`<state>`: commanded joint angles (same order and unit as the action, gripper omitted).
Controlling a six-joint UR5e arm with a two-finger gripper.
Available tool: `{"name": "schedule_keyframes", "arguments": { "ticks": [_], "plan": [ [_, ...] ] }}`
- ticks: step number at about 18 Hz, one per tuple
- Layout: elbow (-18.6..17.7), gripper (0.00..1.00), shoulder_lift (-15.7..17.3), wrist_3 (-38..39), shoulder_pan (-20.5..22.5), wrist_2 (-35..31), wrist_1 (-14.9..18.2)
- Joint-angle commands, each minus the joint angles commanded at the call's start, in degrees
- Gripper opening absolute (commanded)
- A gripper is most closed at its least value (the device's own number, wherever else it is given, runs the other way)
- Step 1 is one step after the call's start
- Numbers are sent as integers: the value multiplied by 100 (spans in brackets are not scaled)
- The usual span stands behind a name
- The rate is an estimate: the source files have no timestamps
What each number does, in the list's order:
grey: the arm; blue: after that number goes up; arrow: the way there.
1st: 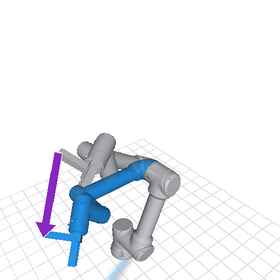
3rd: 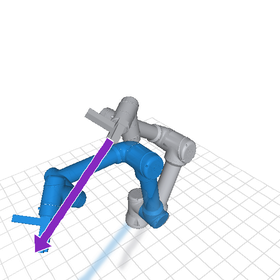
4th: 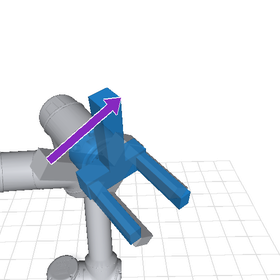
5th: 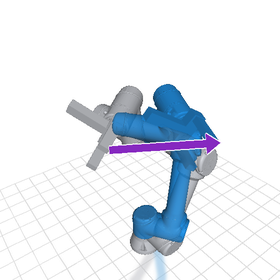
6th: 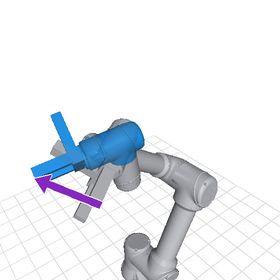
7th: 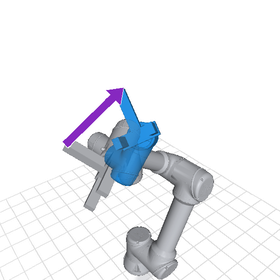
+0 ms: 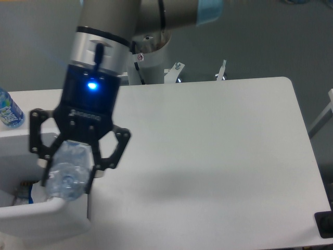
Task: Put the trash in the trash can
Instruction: 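Carry the held bottle over the trash bin and lower it inside, then open the gripper to release the bottle and raise away from the bin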
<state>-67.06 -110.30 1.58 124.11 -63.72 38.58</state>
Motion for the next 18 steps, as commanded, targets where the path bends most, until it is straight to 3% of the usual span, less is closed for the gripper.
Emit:
{"name": "schedule_keyframes", "arguments": {
  "ticks": [6, 11, 12, 14, 15, 18],
  "plan": [
    [193, 56, -343, -17, -308, -26, -44],
    [97, 58, -457, -18, -502, -26, -53],
    [79, 66, -466, -26, -511, -26, -44],
    [35, 94, -501, -79, -519, -35, -53],
    [18, 100, -501, -79, -511, -35, -53],
    [-17, 100, -422, -53, -511, -44, -53]
  ]
}}
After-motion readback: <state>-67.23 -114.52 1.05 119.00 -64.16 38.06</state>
